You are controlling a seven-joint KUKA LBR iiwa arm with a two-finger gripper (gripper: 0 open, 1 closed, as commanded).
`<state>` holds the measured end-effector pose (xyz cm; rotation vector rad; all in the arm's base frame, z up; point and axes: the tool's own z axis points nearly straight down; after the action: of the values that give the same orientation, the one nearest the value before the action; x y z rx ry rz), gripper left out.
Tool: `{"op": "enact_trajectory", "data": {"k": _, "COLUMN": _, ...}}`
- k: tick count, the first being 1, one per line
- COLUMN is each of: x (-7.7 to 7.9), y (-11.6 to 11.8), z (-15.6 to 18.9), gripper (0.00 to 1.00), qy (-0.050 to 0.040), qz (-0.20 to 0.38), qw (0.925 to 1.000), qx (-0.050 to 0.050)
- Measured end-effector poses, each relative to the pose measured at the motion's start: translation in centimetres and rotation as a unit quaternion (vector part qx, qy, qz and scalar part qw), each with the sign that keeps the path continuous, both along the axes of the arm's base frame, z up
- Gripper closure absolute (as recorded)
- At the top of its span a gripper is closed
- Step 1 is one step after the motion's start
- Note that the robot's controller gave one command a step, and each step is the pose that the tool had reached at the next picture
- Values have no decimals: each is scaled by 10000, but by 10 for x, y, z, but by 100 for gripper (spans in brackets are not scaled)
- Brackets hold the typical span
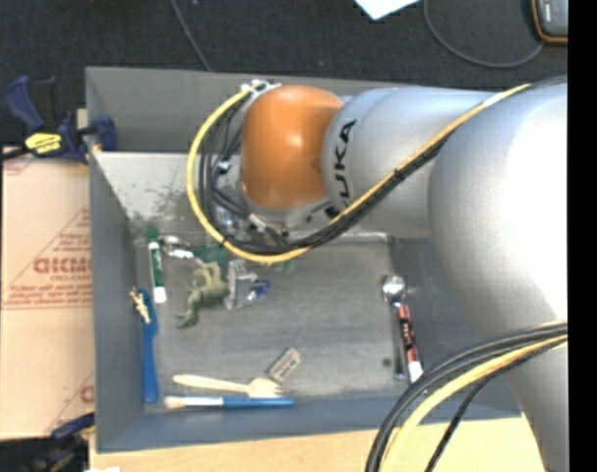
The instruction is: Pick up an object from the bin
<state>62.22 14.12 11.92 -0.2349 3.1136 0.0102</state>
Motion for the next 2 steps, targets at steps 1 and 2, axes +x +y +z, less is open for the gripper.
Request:
{"op": "enact_trajectory", "data": {"k": 1, "x": -3, "y": -2, "z": -41, "gripper": 0, "qy": 100, "qz": -98, "qw": 9999, "qx": -32}}
{"op": "enact_trajectory", "data": {"k": 2, "x": -10, "y": -18, "z": -48, "gripper": 0, "qy": 3, "qz": -1017, "qw": 9948, "qx": 23}}
